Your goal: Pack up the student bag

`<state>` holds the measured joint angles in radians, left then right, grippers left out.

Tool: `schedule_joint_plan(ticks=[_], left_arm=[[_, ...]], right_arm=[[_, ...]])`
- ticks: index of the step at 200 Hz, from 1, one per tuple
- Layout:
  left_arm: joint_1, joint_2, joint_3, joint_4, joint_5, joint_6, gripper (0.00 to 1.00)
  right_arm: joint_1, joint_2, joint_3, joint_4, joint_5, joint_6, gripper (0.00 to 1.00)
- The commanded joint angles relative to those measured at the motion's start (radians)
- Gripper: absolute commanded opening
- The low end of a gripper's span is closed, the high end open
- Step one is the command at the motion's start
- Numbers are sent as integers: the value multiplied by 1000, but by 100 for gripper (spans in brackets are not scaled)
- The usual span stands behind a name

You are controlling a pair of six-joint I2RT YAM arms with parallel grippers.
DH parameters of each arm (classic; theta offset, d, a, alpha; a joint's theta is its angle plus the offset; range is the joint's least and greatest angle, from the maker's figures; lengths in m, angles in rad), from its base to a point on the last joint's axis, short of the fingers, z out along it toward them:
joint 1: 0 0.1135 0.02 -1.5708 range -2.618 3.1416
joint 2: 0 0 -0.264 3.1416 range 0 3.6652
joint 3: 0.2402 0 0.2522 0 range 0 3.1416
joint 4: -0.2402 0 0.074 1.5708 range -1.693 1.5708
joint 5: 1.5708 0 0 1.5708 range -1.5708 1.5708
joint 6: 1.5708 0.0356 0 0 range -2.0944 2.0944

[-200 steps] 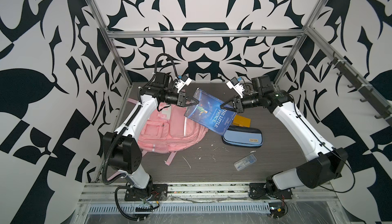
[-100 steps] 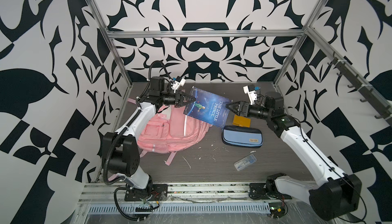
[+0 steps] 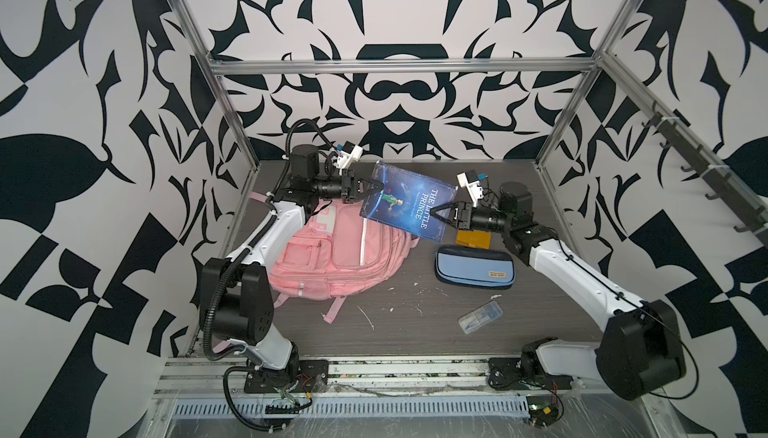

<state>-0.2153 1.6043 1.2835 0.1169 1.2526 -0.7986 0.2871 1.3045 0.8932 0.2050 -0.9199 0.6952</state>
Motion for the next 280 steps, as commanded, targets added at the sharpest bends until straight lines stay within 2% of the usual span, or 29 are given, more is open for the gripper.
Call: schedule_joint_plan(ticks=[1,11,19,28,31,34,47,55,67,89,104,121,151,170,178,193,210,217,231,253,280], left_arm=[[5,13,-3,83,2,-56,0],[8,20,0,49,-29,-44,0],[14,27,2,12,-63,-25,13],[23,32,5,-47,-113,7,40],[27,30,9,-72,-137,22,53],[29,28,14,-109,-162,42,62],[33,21,63,-313,-305,158,89],[29,30,107,-435,-394,231,96],[14,66,182,-622,-498,333,98],[-35,147,296,-889,-682,457,95],[-77,179,311,-980,-820,477,90],[-111,202,287,-994,-905,458,89],[-135,263,249,-959,-940,418,89],[-153,307,247,-913,-895,413,86],[-163,323,245,-891,-864,410,78],[-173,355,245,-869,-803,401,60],[-174,361,214,-804,-713,373,33],[-174,349,191,-771,-693,361,18],[-164,321,168,-727,-671,347,0],[-121,259,132,-650,-590,335,0],[-50,146,103,-536,-427,330,0]], right_arm=[[3,-13,-5,156,-15,46,21],[2,-9,-1,170,-11,53,0],[-2,-7,-1,177,-2,60,0],[-11,-7,-8,204,14,70,0],[-16,-8,-12,211,20,71,0],[-20,-11,-18,215,26,73,0],[-49,-23,-27,205,53,63,0],[-71,-31,-24,163,68,39,0],[-105,-49,3,54,89,-39,0],[-153,-65,86,-218,173,-222,0],[-192,-69,101,-269,191,-258,0],[-215,-73,98,-283,217,-270,0],[-214,-62,92,-289,225,-278,0],[-214,-63,90,-281,222,-281,0],[-214,-64,91,-282,219,-287,0],[-215,-62,92,-290,211,-294,0],[-215,-67,83,-303,201,-296,0],[-214,-70,77,-306,197,-295,0],[-214,-92,61,-326,198,-302,0],[-213,-113,51,-390,207,-327,0],[-215,-85,79,-507,192,-322,0]])
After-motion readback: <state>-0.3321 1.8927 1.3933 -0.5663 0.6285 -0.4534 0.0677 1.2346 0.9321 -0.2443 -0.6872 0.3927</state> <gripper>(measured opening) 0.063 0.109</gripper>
